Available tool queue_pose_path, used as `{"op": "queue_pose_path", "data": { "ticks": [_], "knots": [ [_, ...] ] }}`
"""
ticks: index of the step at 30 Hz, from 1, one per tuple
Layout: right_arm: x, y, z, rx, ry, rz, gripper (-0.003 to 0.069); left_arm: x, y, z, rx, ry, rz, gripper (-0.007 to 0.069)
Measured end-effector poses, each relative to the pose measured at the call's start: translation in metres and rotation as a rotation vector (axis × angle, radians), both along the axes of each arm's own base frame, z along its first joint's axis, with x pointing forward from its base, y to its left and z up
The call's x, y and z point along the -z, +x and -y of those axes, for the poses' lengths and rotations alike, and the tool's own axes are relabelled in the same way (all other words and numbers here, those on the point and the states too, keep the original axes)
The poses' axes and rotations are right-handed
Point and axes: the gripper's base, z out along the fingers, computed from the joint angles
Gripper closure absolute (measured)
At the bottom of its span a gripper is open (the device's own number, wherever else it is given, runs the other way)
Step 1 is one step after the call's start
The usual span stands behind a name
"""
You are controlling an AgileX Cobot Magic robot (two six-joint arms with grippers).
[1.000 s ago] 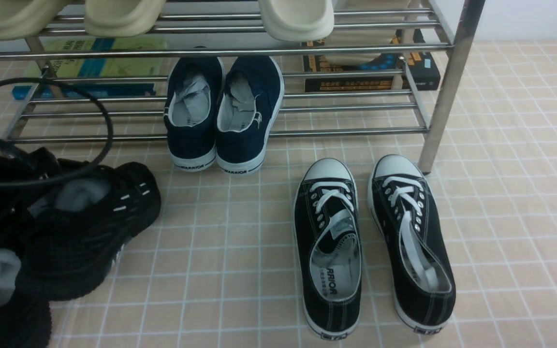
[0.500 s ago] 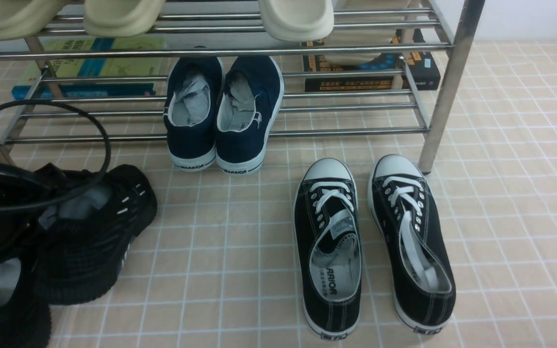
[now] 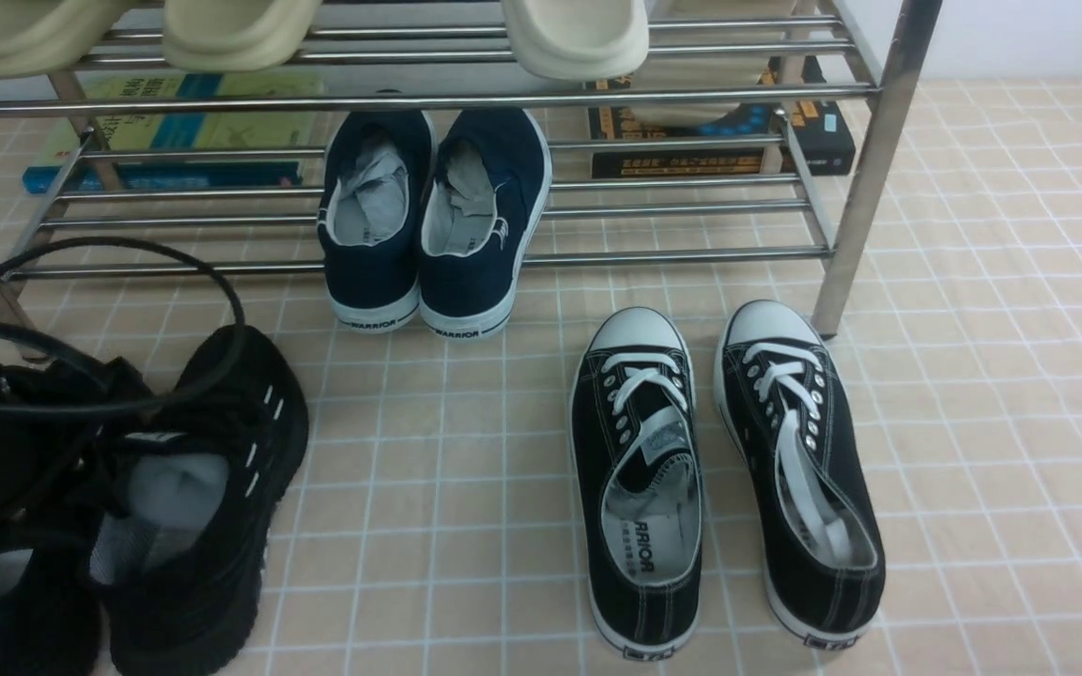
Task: Take the shoes off the shelf from the light coffee tablecloth by hand.
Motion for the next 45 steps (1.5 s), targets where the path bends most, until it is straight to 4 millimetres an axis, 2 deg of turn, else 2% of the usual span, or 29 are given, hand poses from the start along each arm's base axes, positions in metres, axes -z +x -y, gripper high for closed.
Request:
{"op": "queue_pose_path", "data": {
  "ticks": [1,3,4,6,9,10,13,14,15,17,18,20,21,23,25,30,35,45],
  "knots": [
    [0.0,0.0,0.0,0.0,0.0,0.0,0.042,-0.002,-0.001,0.0,0.003,0.001,0.002,0.0341],
    [0.0,0.0,0.0,0.0,0.0,0.0,0.042,-0.022,-0.004,0.001,0.064,0.017,0.023,0.0307],
    [0.0,0.0,0.0,0.0,0.0,0.0,0.042,-0.024,-0.004,0.001,0.071,0.019,0.025,0.0307],
    [0.0,0.0,0.0,0.0,0.0,0.0,0.042,-0.048,-0.01,0.002,0.161,0.051,0.063,0.0314],
    [0.0,0.0,0.0,0.0,0.0,0.0,0.042,-0.076,-0.025,0.004,0.302,0.103,0.104,0.038],
    [0.0,0.0,0.0,0.0,0.0,0.0,0.042,-0.079,-0.027,0.004,0.301,0.105,0.114,0.038],
    [0.0,0.0,0.0,0.0,0.0,0.0,0.042,-0.095,-0.055,0.006,0.436,0.161,0.148,0.0518],
    [0.0,0.0,0.0,0.0,0.0,0.0,0.042,-0.096,-0.058,0.006,0.445,0.167,0.157,0.0526],
    [0.0,0.0,0.0,0.0,0.0,0.0,0.042,-0.096,-0.069,0.007,0.474,0.183,0.173,0.0574],
    [0.0,0.0,0.0,0.0,0.0,0.0,0.042,-0.097,-0.082,0.008,0.501,0.203,0.2,0.0601],
    [0.0,0.0,0.0,0.0,0.0,0.0,0.042,-0.092,-0.099,0.01,0.535,0.228,0.242,0.062],
    [0.0,0.0,0.0,0.0,0.0,0.0,0.042,-0.087,-0.106,0.011,0.543,0.237,0.27,0.0623],
    [0.0,0.0,0.0,0.0,0.0,0.0,0.042,-0.082,-0.12,0.014,0.536,0.249,0.36,0.0623],
    [0.0,0.0,0.0,0.0,0.0,0.0,0.042,-0.074,-0.135,0.017,0.505,0.257,0.498,0.0623],
    [0.0,0.0,0.0,0.0,0.0,0.0,0.042,-0.069,-0.139,0.018,0.493,0.256,0.54,0.0623],
    [0.0,0.0,0.0,0.0,0.0,0.0,0.042,-0.053,-0.165,0.02,0.468,0.289,0.658,0.0623],
    [0.0,0.0,0.0,0.0,0.0,0.0,0.042,-0.05,-0.174,0.016,0.476,0.359,0.658,0.0623],
    [0.0,0.0,0.0,0.0,0.0,0.0,0.042,-0.047,-0.171,0.011,0.473,0.435,0.663,0.0619]
  ]
}}
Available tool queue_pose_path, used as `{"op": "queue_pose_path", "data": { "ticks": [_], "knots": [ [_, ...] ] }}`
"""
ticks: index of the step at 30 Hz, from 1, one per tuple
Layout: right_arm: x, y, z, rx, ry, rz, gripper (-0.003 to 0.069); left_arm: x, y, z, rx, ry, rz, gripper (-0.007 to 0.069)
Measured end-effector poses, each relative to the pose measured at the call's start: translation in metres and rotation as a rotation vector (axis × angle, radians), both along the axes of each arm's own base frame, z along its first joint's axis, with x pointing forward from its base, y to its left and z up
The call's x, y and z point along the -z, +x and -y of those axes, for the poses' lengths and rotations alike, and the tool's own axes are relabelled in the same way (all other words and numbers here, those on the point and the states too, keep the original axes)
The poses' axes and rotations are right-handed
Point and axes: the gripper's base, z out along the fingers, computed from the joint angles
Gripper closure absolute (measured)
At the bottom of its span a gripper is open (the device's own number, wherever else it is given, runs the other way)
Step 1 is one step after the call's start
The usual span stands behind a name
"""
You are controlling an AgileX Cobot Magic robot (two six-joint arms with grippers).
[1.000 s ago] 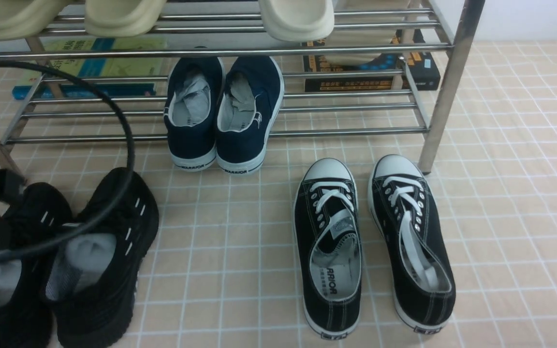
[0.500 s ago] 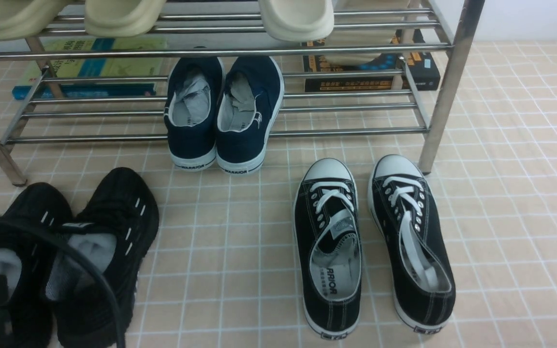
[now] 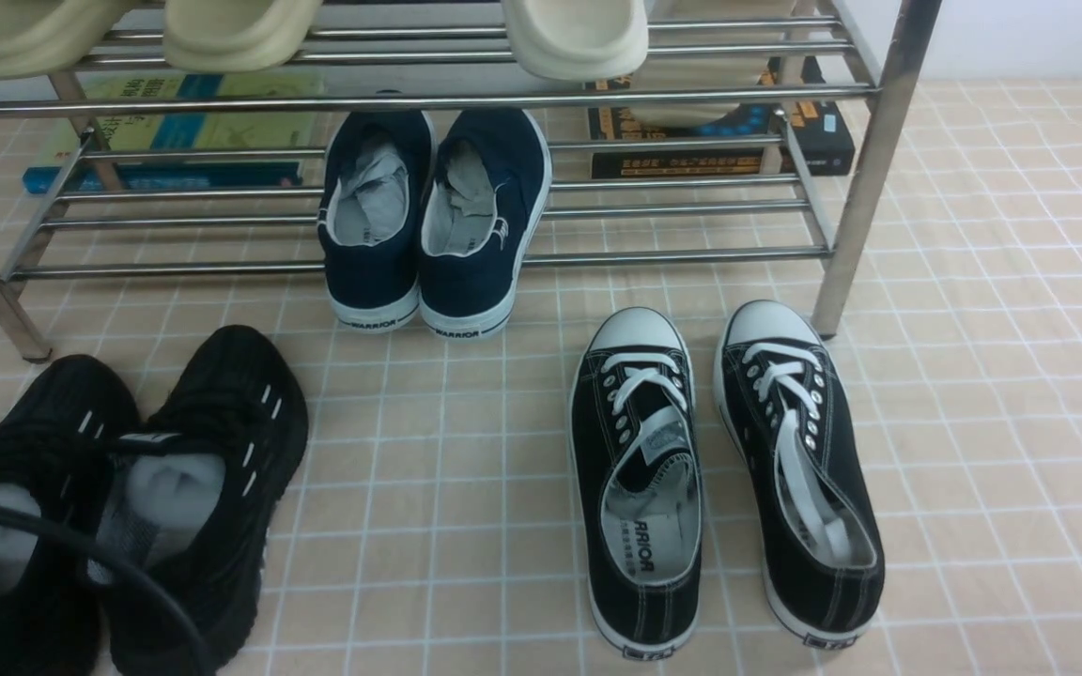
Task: Take the shoes off the shelf from the light coffee tablecloth by hand.
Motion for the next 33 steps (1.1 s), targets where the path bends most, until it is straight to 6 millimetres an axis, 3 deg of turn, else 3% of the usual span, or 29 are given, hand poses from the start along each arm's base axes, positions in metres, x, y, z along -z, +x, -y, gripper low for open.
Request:
{"op": "queue_pose_path", "data": {
  "ticks": [4,12,19,22,33],
  "knots": [
    [0.0,0.0,0.0,0.0,0.0,0.0,0.042,0.012,0.005,-0.001,-0.012,-0.003,0.043,0.0617],
    [0.0,0.0,0.0,0.0,0.0,0.0,0.042,0.077,-0.003,-0.002,-0.024,-0.035,0.168,0.0613],
    [0.0,0.0,0.0,0.0,0.0,0.0,0.042,0.119,-0.013,-0.002,-0.025,-0.057,0.249,0.0606],
    [0.0,0.0,0.0,0.0,0.0,0.0,0.042,0.127,-0.016,-0.003,-0.027,-0.062,0.271,0.0606],
    [0.0,0.0,0.0,0.0,0.0,0.0,0.042,0.127,-0.019,-0.003,-0.034,-0.061,0.29,0.0601]
  ]
}}
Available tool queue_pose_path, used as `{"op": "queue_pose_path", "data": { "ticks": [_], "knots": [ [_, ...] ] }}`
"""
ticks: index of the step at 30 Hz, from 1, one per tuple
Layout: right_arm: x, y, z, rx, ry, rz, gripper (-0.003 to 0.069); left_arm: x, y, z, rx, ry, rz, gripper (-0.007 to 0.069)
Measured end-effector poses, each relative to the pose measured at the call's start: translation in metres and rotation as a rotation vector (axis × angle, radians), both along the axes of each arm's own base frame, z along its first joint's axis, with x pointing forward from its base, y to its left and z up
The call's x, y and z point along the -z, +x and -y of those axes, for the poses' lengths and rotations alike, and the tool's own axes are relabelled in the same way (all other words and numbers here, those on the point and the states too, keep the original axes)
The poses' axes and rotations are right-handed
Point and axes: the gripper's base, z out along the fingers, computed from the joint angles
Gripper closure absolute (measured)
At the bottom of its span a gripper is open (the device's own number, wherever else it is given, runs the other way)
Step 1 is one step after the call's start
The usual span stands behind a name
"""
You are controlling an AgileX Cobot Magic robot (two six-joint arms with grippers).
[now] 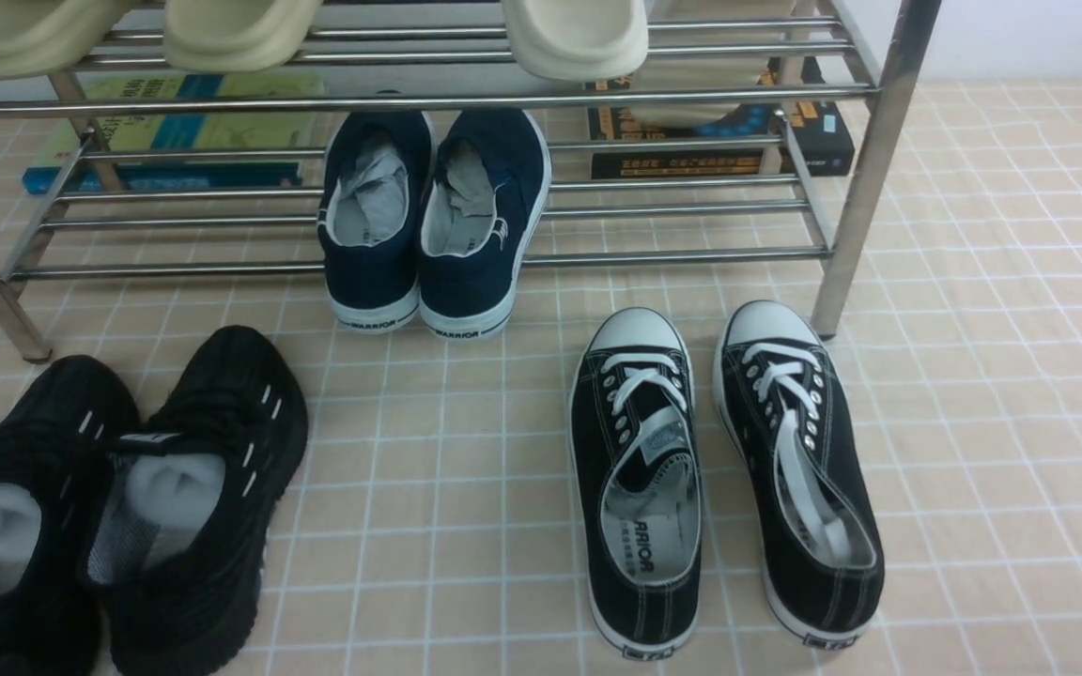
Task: Take the shoes off the shelf from the light coffee tablecloth by hand.
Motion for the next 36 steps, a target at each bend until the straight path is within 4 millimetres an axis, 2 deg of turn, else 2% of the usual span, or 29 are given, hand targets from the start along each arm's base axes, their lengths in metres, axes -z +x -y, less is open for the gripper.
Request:
{"op": "queue_pose_path", "data": {
  "ticks": [6,36],
  "knots": [
    [0.0,0.0,0.0,0.0,0.0,0.0,0.042,0.0001,-0.0001,-0.0024,-0.047,-0.003,-0.001,0.0592],
    [0.0,0.0,0.0,0.0,0.0,0.0,0.042,0.0001,-0.0002,-0.0024,-0.047,-0.003,-0.003,0.0572]
  ]
}}
